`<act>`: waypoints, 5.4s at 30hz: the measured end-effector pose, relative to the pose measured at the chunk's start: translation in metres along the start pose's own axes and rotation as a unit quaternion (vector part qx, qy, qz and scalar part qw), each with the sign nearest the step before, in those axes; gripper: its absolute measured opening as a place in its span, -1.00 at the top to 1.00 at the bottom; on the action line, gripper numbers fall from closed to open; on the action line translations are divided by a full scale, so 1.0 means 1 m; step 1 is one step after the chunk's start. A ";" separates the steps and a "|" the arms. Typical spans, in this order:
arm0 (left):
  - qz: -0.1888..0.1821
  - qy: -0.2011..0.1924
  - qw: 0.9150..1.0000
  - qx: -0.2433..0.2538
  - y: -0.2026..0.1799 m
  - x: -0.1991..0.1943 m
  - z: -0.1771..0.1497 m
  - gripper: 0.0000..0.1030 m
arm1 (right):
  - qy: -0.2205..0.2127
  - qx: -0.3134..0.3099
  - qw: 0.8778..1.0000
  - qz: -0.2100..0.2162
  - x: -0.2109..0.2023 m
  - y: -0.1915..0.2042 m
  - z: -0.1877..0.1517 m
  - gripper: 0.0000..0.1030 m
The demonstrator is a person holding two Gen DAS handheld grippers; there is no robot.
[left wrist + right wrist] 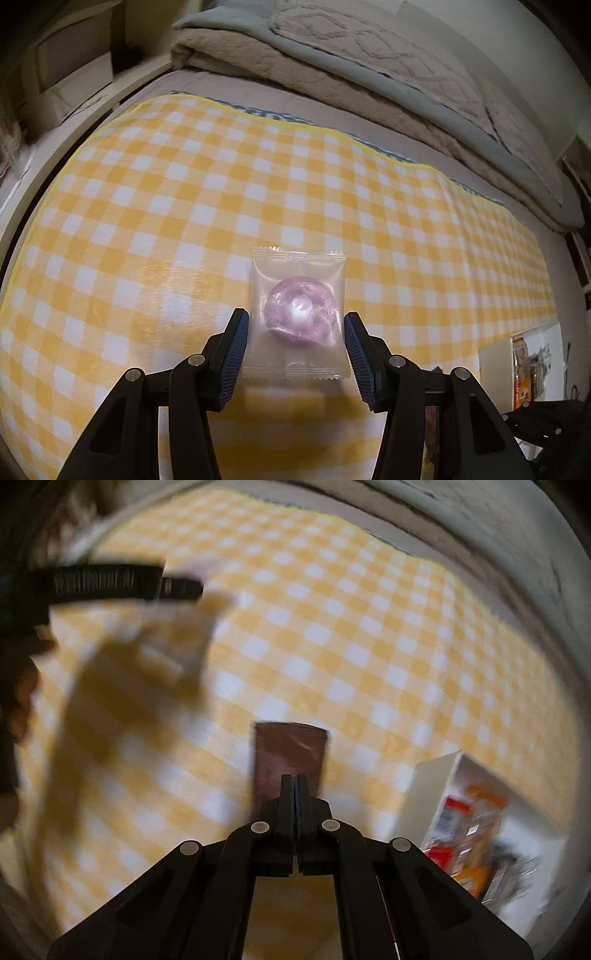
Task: Organize snacks
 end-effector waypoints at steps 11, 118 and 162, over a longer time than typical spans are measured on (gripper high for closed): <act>-0.007 -0.004 1.000 -0.022 0.030 -0.020 -0.003 0.01 | 0.027 0.006 0.999 0.022 0.026 -0.003 -0.012 -0.11; -0.108 0.083 0.960 0.244 -0.324 -0.060 -0.206 -1.00 | -0.041 0.219 0.974 -0.049 -0.120 -0.236 -0.250 -0.98; -0.045 -0.200 0.965 0.161 -0.252 -0.406 -0.294 -1.00 | -0.279 0.201 0.933 -0.102 -0.354 -0.166 -0.297 -1.00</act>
Point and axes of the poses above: each gripper's, at about its wrist camera, not at the fingertips, and x roughly the way its jaws point, y to its left, z to its top, the point moved 7 cm from there along x, roughly the way its jaws point, and after that the axes turned 6 degrees about -z, right-handed, at the moved point
